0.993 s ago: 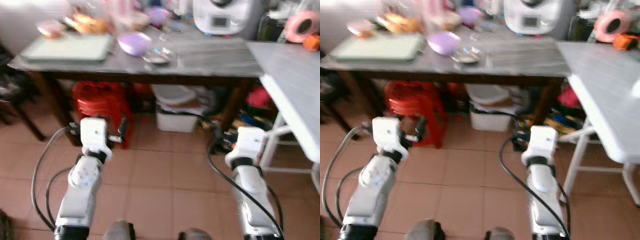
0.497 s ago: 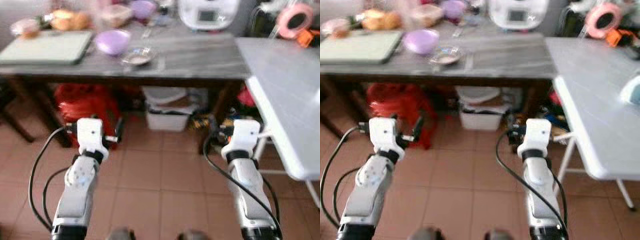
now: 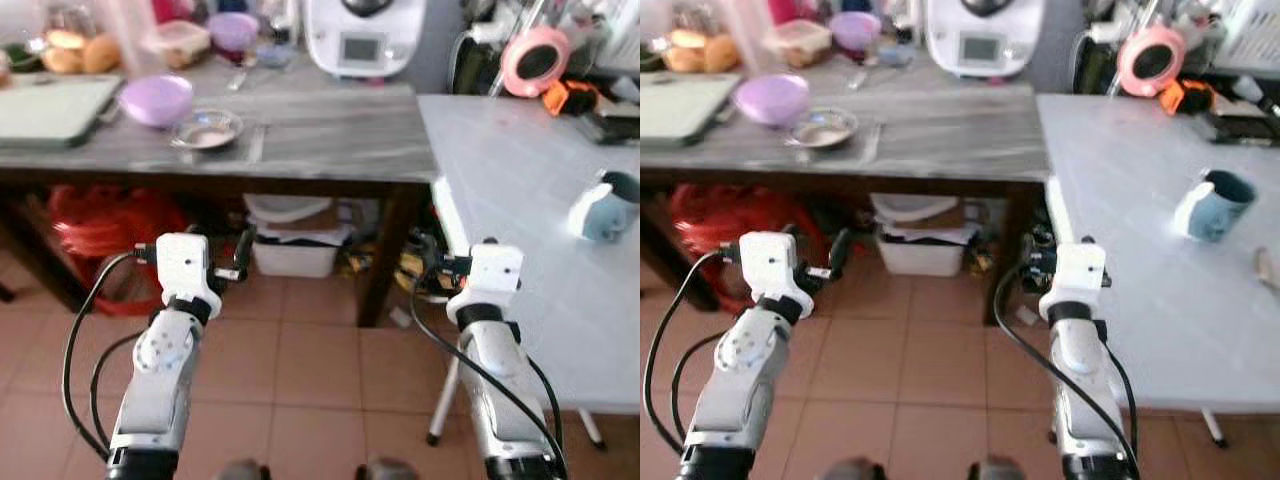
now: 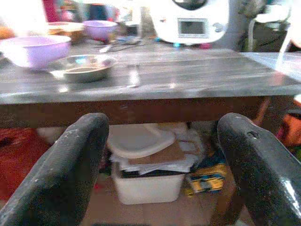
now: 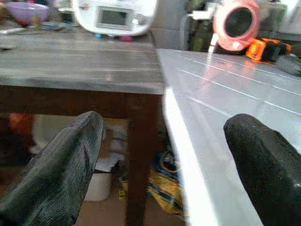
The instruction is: Setting the table
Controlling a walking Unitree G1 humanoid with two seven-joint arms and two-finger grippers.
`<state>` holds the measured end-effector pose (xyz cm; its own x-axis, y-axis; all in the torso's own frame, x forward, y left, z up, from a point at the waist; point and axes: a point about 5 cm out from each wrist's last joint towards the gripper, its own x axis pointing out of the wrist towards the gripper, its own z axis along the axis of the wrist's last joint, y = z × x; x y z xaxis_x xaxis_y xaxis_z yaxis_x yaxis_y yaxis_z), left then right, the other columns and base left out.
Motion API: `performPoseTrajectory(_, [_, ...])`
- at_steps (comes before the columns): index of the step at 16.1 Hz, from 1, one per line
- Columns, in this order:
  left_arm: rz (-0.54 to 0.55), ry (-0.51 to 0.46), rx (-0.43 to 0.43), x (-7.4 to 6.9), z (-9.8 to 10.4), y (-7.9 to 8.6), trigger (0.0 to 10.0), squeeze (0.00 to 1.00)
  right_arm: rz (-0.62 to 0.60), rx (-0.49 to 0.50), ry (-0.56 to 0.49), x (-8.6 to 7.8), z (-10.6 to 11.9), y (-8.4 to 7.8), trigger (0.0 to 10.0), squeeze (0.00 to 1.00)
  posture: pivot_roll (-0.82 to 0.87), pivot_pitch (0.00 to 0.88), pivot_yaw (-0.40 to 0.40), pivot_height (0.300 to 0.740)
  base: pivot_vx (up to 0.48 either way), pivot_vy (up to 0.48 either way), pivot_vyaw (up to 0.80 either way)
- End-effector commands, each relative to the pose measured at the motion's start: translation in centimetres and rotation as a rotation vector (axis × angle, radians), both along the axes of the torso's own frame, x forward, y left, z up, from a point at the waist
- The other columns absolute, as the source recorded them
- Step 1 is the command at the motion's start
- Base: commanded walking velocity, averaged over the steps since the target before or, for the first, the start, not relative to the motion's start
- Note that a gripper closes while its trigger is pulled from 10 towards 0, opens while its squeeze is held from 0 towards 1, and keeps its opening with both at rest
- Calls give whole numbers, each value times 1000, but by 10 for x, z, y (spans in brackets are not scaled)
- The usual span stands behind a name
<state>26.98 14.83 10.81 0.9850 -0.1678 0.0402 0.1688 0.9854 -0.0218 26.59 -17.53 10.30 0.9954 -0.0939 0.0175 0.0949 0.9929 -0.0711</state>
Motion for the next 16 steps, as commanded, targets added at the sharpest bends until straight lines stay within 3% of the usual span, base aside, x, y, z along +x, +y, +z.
performPoseTrajectory(1, [-28,-15,-10,1,5,-7,10000,0,-16,-6,-2,0,1,-7,10000,0,-26,0,5,719,0,0,0])
performPoseTrajectory(7, [-60,-41,-17,0,7,-8,10000,0,-11,-3,1,1,1,-8,10000,0,-27,0,1,719,0,0,-340])
performPoseTrajectory(16, [-70,-47,-18,0,7,-8,10000,0,-3,-9,6,1,0,-9,10000,0,-27,0,-4,719,318,-336,0])
